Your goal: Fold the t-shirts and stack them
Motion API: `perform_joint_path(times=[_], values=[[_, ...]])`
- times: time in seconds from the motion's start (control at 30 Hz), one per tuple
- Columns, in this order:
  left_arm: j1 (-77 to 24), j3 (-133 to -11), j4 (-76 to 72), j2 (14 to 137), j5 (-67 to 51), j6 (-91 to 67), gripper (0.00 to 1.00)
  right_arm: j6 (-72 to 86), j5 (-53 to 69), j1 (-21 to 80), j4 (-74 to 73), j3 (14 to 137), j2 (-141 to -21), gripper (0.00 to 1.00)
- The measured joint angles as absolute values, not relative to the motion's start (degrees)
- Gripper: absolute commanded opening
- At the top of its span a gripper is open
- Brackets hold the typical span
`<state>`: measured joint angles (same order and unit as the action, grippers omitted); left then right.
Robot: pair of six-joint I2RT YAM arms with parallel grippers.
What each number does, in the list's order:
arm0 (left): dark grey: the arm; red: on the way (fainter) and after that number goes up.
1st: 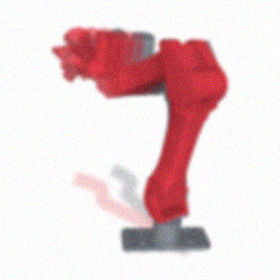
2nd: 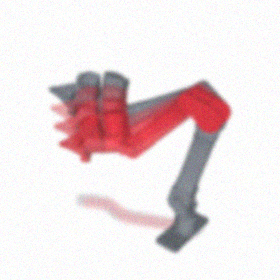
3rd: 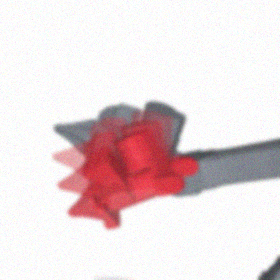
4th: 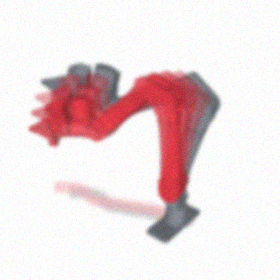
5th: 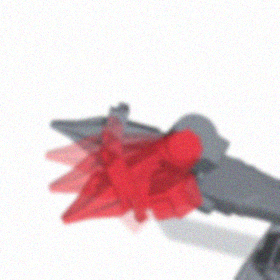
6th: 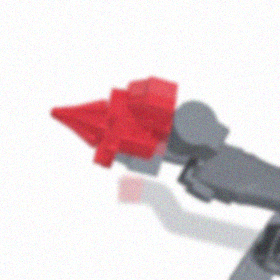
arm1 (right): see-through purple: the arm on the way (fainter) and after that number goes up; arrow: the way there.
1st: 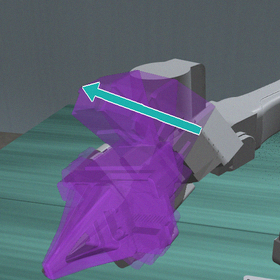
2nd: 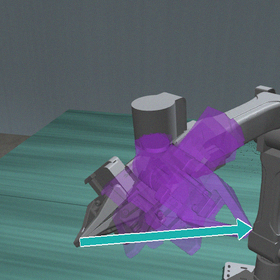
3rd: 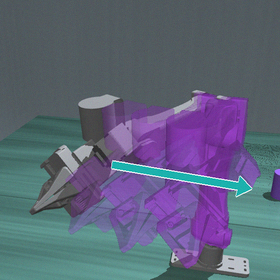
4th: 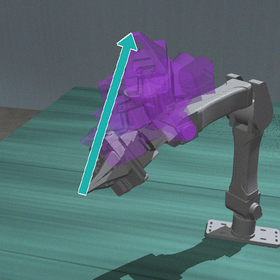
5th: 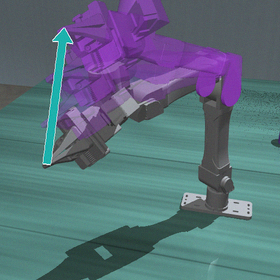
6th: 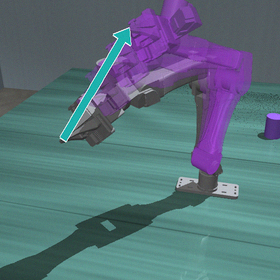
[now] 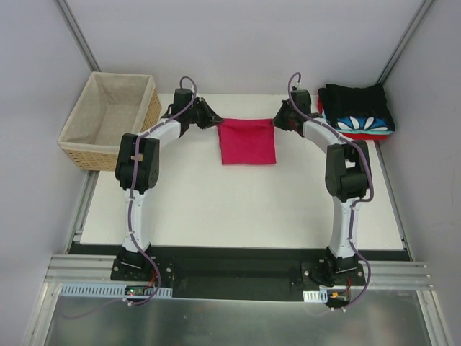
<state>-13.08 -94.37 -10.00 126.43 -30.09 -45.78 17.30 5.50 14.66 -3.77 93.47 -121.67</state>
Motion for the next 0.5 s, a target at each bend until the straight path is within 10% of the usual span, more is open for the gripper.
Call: perform_joint_path(times=[0.17, 0.33, 0.43, 0.5], values=[[-12.3, -100.2, -9.9, 131.2, -31.3, -46.5, 0.0, 17.5, 5.9, 13.8, -4.3, 101.0, -126.6, 0.08], [-11.6, -104.0, -9.8, 134.7, -31.6, -47.1, 0.09, 18.4, 6.9, 13.3, -5.0, 106.4, -131.3, 0.97], [-11.5, -105.4, -9.5, 136.4, -31.6, -47.1, 0.73, 18.5, 6.9, 13.2, -5.3, 106.8, -132.9, 0.97], [-11.4, -105.7, -8.7, 137.0, -31.4, -46.9, 0.99, 18.4, 6.7, 13.2, -5.8, 106.7, -133.2, 0.97]])
